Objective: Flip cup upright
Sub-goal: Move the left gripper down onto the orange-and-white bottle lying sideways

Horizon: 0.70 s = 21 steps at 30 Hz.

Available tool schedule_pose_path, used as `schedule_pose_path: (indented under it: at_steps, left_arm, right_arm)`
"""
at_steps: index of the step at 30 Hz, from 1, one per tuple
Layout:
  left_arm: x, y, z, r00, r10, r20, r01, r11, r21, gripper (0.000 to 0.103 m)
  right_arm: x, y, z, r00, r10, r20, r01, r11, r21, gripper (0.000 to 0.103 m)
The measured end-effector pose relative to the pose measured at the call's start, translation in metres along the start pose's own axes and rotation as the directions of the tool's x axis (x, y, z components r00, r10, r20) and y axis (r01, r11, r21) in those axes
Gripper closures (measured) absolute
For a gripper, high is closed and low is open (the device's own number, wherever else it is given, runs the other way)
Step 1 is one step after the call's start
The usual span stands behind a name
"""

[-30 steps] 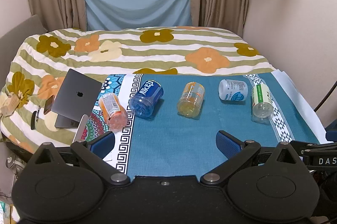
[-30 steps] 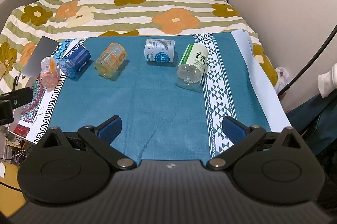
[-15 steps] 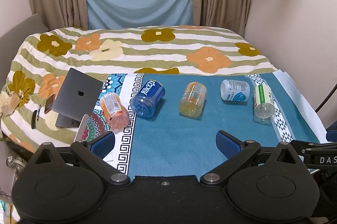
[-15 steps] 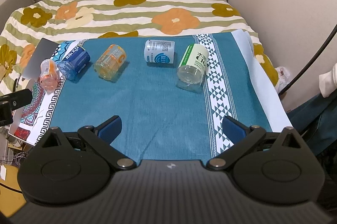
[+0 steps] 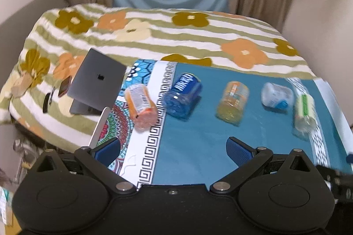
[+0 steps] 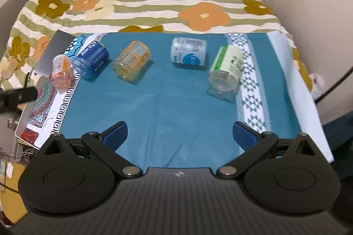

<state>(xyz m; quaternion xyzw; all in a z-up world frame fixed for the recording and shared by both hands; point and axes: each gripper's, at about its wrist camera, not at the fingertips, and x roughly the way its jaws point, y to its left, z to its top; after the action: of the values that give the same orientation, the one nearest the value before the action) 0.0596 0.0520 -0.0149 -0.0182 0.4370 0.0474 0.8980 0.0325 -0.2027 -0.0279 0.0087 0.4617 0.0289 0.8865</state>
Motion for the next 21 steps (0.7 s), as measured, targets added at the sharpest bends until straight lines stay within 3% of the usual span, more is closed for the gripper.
schedule_pose_path:
  at_steps: [10, 21]
  left_arm:
    - [0.068, 0.045, 0.054, 0.993, 0.03, -0.114, -0.043, 0.993, -0.11, 0.002]
    - [0.153, 0.08, 0.09, 0.969, -0.025, -0.247, -0.028, 0.978, -0.209, 0.007]
  right_arm:
    - [0.038, 0.015, 0.014, 0.999, 0.005, -0.037, -0.007, 0.999, -0.051, 0.0]
    - [0.082, 0.039, 0.032, 0.995, 0.021, -0.094, -0.025, 0.999, -0.044, 0.0]
